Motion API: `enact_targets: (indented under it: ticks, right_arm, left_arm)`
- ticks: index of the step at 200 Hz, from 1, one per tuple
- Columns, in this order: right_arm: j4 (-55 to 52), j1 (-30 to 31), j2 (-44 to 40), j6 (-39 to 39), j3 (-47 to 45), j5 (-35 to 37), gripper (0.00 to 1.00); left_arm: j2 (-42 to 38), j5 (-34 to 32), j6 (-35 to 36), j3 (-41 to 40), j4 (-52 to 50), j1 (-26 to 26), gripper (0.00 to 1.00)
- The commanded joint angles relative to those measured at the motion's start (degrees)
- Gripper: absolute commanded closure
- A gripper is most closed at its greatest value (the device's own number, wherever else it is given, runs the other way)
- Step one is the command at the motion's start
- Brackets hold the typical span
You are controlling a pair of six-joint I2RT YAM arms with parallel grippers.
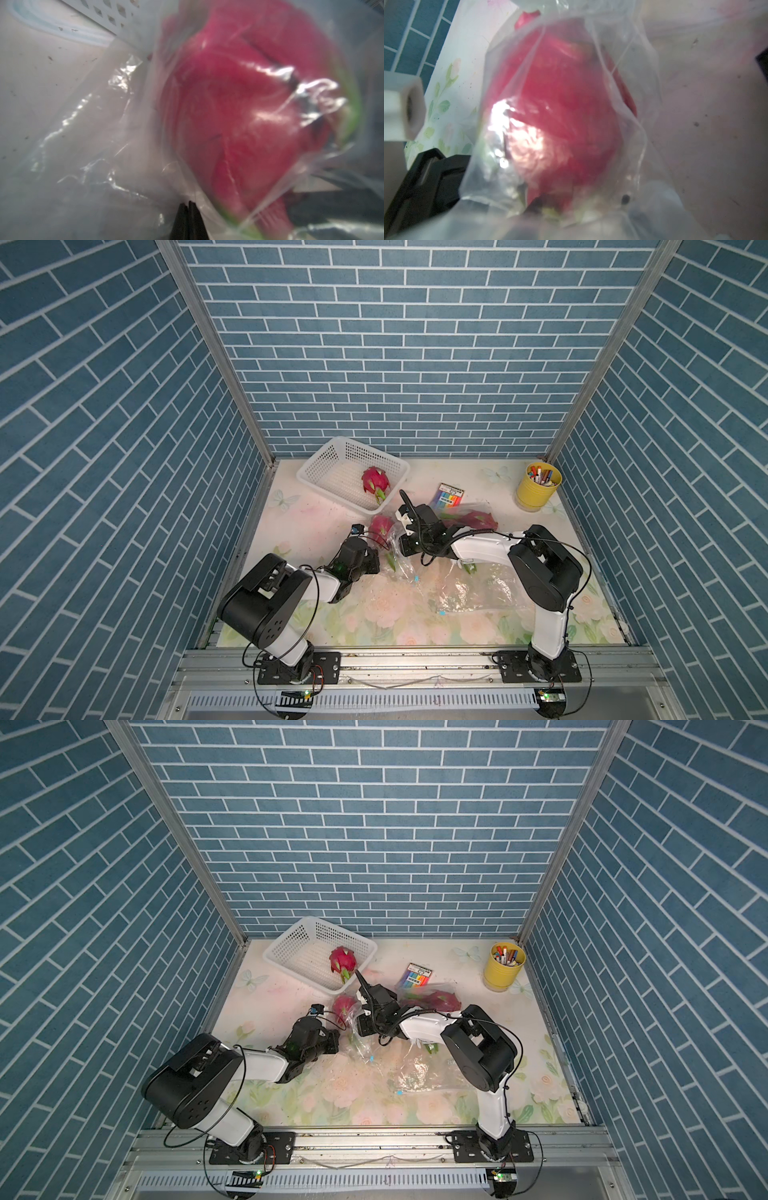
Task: Open the zip-top bag and take out the dragon fruit
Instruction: Pick up the dragon fruit from the zipper food storage bag.
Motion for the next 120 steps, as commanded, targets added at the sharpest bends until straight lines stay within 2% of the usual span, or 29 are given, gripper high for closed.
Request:
enact_targets:
  ticks: [1, 29, 57, 100, 120]
  right_arm:
    - [1.8, 1.0, 1.6, -1.1, 1.7, -1.7, 0.4]
    - [1.5, 1.5, 2.7, -1.1, 2.4, -2.7, 0.39]
    - [4.0, 1.5, 2.0, -0.2, 1.1, -4.8, 0.33]
    - [8.2, 1.6, 1.3, 3.4, 0.5, -7.5, 0.31]
    - [6.2, 1.7, 2.3, 3.6, 1.7, -5.8, 0.32]
  left_arm:
    - [1.7, 3.2, -0.3, 0.5, -1.0, 0.3, 1.0]
    - [1.5, 4.1, -0.5, 0.8, -1.1, 0.3, 1.0]
    - [0.9, 4.3, -0.4, 1.1, -1.8, 0.3, 1.0]
    - [0.3, 6.4, -1.2, 0.9, -1.3, 0.3, 1.0]
    - [0.1, 7.4, -1.7, 0.9, -1.0, 0.2, 1.0]
